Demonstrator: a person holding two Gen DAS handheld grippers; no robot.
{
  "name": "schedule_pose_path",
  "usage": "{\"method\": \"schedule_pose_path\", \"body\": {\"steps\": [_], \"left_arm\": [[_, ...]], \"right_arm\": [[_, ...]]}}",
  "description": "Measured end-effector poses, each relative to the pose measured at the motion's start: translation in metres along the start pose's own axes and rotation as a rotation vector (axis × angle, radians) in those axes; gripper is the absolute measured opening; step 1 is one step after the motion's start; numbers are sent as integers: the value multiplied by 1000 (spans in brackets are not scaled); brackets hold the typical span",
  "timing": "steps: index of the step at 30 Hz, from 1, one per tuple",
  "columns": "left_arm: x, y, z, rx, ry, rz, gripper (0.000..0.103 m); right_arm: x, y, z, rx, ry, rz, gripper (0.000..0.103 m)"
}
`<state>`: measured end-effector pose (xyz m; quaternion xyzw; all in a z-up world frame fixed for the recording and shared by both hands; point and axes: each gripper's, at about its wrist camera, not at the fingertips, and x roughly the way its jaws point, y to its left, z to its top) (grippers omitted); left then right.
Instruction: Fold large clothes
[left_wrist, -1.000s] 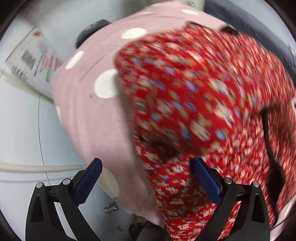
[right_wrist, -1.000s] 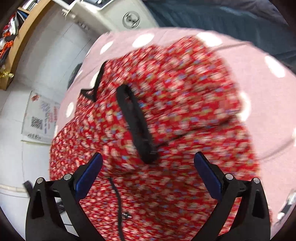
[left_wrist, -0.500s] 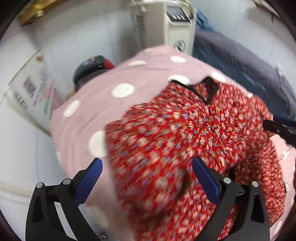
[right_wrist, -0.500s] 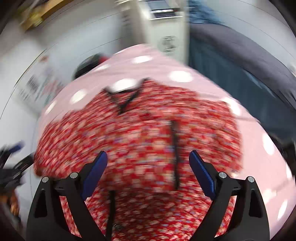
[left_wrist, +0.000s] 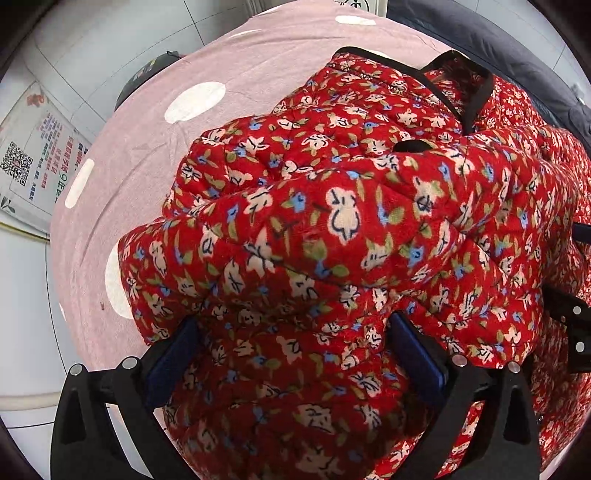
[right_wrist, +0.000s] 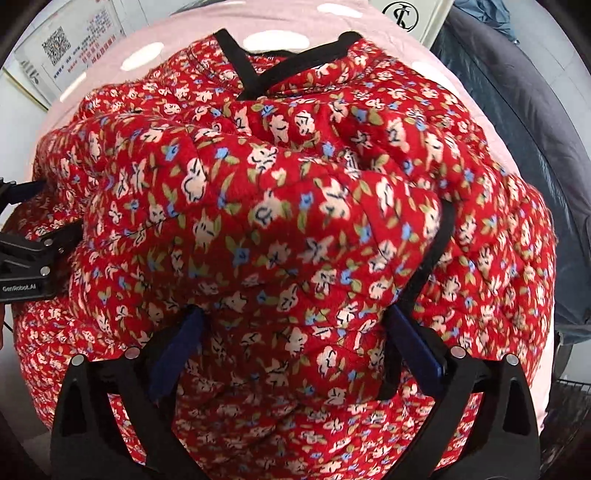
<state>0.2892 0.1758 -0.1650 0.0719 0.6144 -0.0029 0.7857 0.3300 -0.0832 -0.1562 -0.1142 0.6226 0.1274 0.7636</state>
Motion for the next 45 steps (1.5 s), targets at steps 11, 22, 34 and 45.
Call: {"method": "schedule_pose_path", "body": {"steps": [11, 22, 34, 45], "left_arm": [[17, -2, 26, -24, 56, 7, 99], [-10, 0, 20, -42, -39, 43, 97], [-64, -2, -38, -89, -97, -45, 97], [-73, 11, -120, -140, -55, -84, 97]], "right_arm": [[-2, 1, -2, 22, 10, -10, 98], [-70, -2, -34, 150, -183, 38, 98], [-108, -44, -129, 311, -200, 117, 98], [-107, -128, -237, 525, -140, 133, 98]]}}
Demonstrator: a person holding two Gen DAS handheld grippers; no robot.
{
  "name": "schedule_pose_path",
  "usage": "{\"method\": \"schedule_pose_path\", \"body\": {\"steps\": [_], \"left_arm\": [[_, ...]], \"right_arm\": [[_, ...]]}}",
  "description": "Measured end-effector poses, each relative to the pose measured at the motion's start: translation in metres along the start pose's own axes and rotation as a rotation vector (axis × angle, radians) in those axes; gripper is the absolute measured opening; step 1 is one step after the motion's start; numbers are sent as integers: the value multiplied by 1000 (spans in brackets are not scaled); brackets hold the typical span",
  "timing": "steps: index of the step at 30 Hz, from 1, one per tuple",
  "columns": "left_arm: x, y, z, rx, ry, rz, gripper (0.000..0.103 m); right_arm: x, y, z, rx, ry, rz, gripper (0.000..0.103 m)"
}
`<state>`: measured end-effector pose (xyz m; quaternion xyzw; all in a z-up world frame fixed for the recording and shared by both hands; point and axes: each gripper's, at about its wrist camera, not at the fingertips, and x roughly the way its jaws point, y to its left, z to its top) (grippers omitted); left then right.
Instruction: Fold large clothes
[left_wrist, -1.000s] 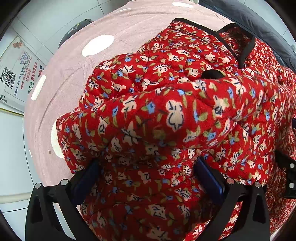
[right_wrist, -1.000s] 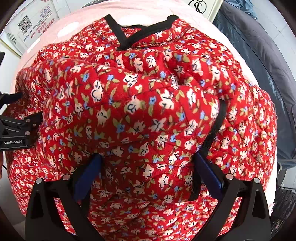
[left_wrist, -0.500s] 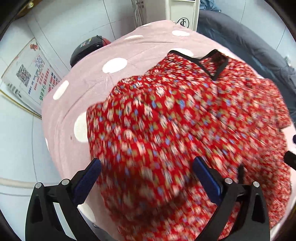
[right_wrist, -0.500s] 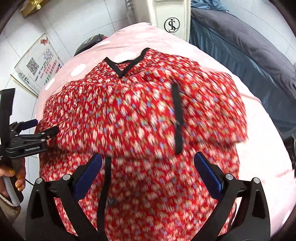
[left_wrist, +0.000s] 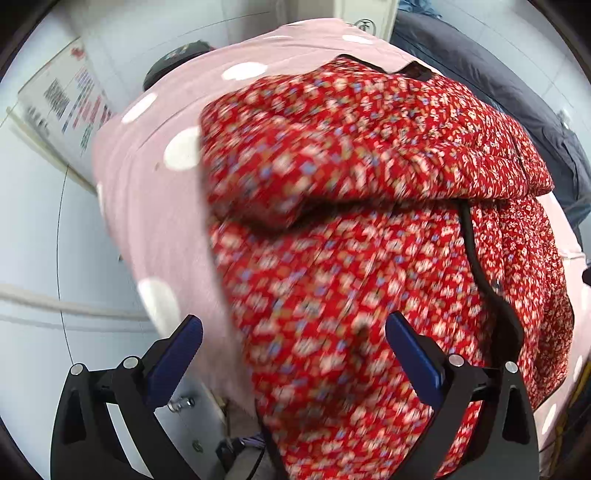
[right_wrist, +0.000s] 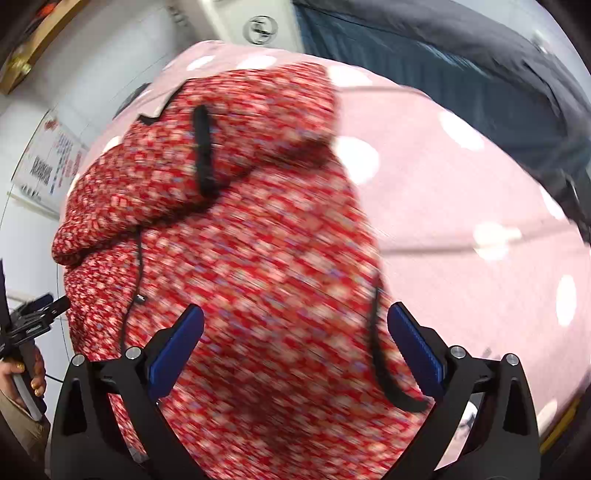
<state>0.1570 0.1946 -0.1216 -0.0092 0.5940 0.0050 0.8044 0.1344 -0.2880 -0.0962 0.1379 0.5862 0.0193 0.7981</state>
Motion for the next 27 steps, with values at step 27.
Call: {"method": "schedule_pose_path", "body": {"steps": [27], "left_arm": [[-2, 22, -197, -120, 91, -177, 97]], "right_arm": [[6, -108, -83, -4, 152, 168, 98]]}}
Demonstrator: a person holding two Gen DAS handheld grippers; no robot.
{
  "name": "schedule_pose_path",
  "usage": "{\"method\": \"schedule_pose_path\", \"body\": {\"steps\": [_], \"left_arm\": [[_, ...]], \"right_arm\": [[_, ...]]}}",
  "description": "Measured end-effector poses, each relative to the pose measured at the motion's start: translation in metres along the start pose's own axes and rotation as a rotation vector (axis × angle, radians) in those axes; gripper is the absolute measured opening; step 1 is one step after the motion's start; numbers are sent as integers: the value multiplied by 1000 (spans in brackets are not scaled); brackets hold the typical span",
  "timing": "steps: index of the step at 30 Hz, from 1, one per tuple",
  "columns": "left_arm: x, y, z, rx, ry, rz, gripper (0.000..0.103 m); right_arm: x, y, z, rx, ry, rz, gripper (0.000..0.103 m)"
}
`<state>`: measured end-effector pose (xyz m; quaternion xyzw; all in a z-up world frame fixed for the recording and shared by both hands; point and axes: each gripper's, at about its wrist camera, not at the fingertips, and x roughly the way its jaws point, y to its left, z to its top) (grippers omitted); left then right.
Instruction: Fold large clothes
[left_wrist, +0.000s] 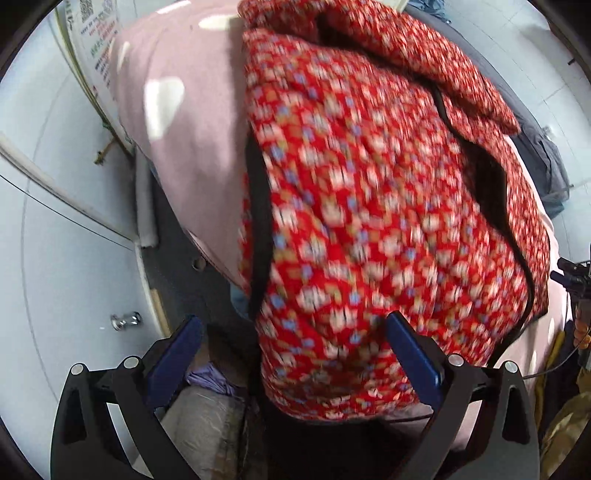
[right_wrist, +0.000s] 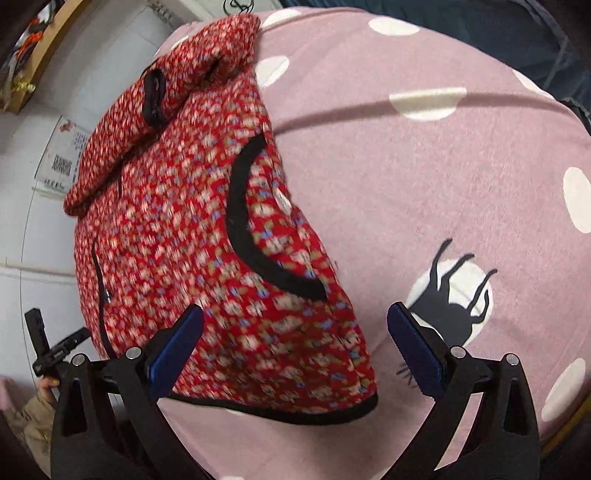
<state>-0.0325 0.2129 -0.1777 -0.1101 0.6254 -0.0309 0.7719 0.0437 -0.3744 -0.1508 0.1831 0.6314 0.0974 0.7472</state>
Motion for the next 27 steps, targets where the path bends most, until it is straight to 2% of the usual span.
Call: {"method": "schedule_pose_path", "body": {"steps": [3, 7, 10, 12, 14, 15, 17, 20, 22, 27], "left_arm": [[9, 7, -10, -22, -24, -49, 97], [19, 14, -16, -87, -21, -126, 96], [19, 10, -15, -55, -12, -145, 85], [17, 9, -16, -42, -1, -158, 77], [13, 11, -16, -37, 18, -168, 70], [17, 1, -7, -31, 24, -167, 65], [12, -9, 4, -10, 37, -154, 57], [-5, -21, 8, 42, 44, -144, 41], [-15, -31, 14, 66, 40, -145, 33], [-53, -53, 29, 99, -13, -154, 28]], "right_arm": [[17, -5, -13, -33, 84, 12, 98], [37, 3, -28, -59, 145, 11, 98], [41, 18, -35, -111, 130, -30, 97], [40, 20, -38, -102, 122, -52, 92], [37, 20, -39, -91, 115, -63, 77], [34, 19, -40, -87, 111, -68, 71], [26, 19, -41, -79, 103, -51, 44], [9, 28, -43, -76, 80, 13, 26], [-2, 38, -43, -90, 61, 42, 21], [-34, 57, -36, -98, -7, 120, 16]]}}
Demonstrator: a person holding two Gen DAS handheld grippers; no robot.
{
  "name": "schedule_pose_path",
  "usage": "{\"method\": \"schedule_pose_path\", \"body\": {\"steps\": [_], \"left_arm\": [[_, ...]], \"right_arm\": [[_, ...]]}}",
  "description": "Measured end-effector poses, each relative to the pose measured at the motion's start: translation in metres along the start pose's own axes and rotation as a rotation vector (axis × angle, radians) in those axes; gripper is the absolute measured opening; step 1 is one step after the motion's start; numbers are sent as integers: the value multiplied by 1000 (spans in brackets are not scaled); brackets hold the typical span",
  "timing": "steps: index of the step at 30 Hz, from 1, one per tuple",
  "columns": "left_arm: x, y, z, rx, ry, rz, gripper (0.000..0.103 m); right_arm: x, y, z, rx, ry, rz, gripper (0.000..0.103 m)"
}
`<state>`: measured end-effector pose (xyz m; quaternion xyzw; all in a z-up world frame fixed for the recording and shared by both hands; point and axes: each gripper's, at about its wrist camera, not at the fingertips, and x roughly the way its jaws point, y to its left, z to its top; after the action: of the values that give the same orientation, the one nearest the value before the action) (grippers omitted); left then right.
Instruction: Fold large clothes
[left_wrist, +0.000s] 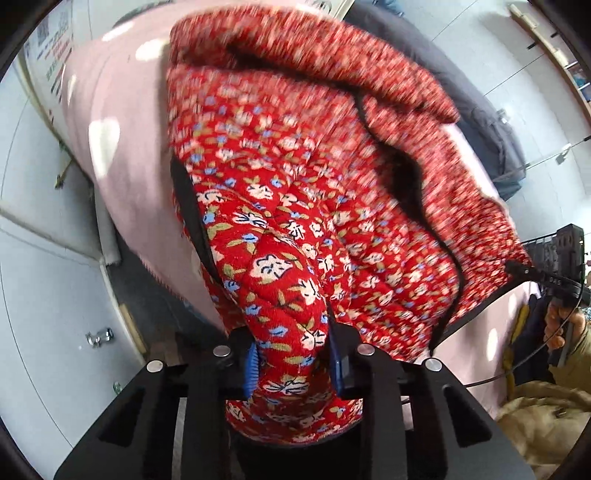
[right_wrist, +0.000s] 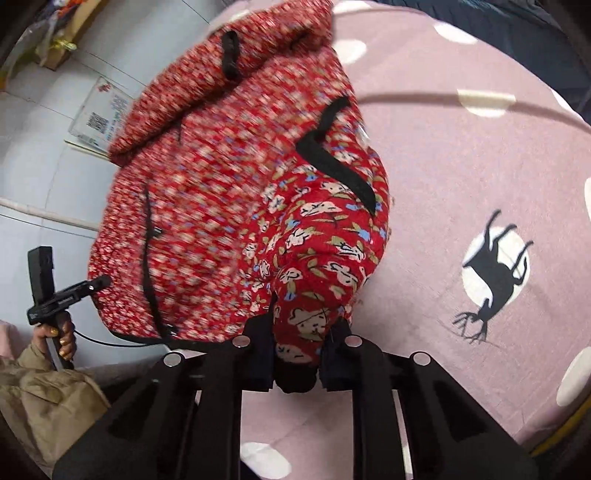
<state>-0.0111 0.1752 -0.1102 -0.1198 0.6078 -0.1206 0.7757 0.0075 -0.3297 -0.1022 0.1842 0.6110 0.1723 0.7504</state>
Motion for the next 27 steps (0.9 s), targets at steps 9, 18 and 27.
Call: {"method": "schedule_pose_path", "body": {"steps": [9, 18, 27], "left_arm": [[-72, -12, 66, 42, -199, -5, 27], [-77, 10, 201, 32, -260, 6, 27], [-23, 77, 302, -279, -81, -217, 34]], "right_arm": [[-58, 51, 78, -45, -172, 116, 15], [-75, 67, 222, 51, -290, 175, 15], [-1, 70, 323, 174, -223, 78, 15]]}}
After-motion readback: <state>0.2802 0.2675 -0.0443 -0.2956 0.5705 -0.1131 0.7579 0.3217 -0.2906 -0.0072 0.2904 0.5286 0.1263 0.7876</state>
